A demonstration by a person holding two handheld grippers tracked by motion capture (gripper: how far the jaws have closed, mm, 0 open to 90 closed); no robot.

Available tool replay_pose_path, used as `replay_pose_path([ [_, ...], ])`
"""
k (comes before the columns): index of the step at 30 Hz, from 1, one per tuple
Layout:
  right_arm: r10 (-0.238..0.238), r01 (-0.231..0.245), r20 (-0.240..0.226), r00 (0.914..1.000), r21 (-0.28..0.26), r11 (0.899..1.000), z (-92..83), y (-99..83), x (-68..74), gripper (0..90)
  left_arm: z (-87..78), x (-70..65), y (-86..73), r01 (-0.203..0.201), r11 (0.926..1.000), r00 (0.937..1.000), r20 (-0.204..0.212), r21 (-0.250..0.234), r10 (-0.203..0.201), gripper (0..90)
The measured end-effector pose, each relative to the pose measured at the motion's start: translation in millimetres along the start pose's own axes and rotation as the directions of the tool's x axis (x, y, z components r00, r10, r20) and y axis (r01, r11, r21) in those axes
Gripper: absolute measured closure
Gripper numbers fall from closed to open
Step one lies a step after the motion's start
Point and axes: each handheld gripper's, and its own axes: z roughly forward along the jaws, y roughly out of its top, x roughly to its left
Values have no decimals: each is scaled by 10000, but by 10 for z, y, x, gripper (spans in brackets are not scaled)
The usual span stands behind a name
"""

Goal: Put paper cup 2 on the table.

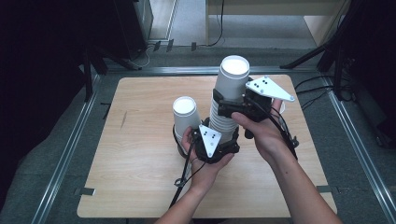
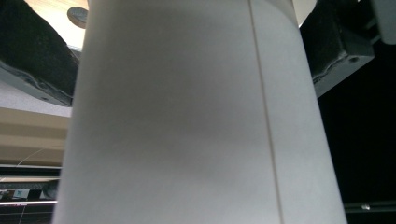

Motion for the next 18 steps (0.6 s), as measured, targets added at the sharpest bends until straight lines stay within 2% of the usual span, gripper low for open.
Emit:
replay_pose_path([
  [4, -146, 149, -82, 9999, 349, 9993, 20, -34, 4, 0, 5, 1, -5, -9, 10000, 10000, -33, 65, 9, 75],
  [6, -137, 145, -188, 9997, 402, 9991, 25, -44, -3, 45, 2, 2, -1, 4, 10000, 10000, -34, 44, -4, 76],
  [8, -57, 69, -388, 9992, 326, 9994, 14, -47, 2, 91, -3, 10, 4, -9, 10000, 9999, -117, 2, 9, 112],
  [18, 122, -105, -443, 9989, 377, 9992, 7, -32, -2, 101, -14, 21, 10, 41, 10000, 10000, -14, -34, -41, 124],
])
